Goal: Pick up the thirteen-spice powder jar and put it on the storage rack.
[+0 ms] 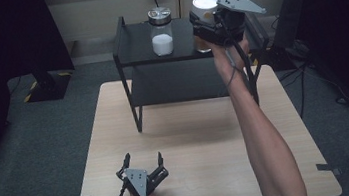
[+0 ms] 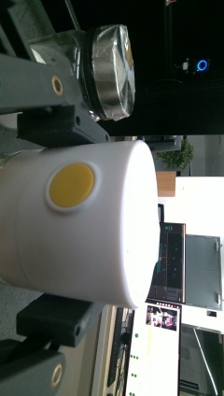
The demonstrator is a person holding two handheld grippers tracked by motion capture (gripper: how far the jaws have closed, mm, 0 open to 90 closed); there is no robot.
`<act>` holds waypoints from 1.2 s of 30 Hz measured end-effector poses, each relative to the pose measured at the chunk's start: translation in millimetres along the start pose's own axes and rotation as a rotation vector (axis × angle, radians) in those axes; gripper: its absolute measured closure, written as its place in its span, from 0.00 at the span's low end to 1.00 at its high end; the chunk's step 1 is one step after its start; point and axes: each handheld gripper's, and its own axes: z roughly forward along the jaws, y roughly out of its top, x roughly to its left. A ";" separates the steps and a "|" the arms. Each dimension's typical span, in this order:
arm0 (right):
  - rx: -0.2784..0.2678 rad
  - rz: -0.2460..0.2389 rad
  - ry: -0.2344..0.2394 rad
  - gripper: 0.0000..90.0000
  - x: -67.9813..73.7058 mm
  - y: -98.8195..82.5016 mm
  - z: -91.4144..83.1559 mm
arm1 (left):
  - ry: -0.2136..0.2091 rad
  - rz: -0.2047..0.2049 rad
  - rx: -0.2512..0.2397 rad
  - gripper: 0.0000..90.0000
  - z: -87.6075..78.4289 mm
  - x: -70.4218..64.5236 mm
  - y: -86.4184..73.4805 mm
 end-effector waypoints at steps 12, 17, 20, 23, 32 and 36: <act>0.011 0.017 0.013 0.33 -4.4 1.7 3.5 | -0.001 0.001 0.000 0.00 0.0 0.2 0.0; 0.011 0.015 0.006 0.33 -2.6 1.4 3.3 | -0.001 0.000 0.000 0.00 -0.1 0.1 -0.1; -0.011 0.008 0.006 0.19 -1.4 -2.3 2.1 | -0.001 0.001 0.000 0.00 0.0 0.2 0.0; -0.040 0.008 0.007 0.06 -0.5 -5.8 0.6 | -0.001 0.001 0.000 0.00 0.0 0.1 0.1; -0.045 0.012 0.009 0.00 4.0 -4.7 -4.0 | -0.001 0.000 0.000 0.00 0.0 0.1 0.0; -0.044 0.010 0.007 0.00 6.0 -4.6 -10.7 | 0.000 0.000 0.000 0.00 0.0 -0.1 -0.1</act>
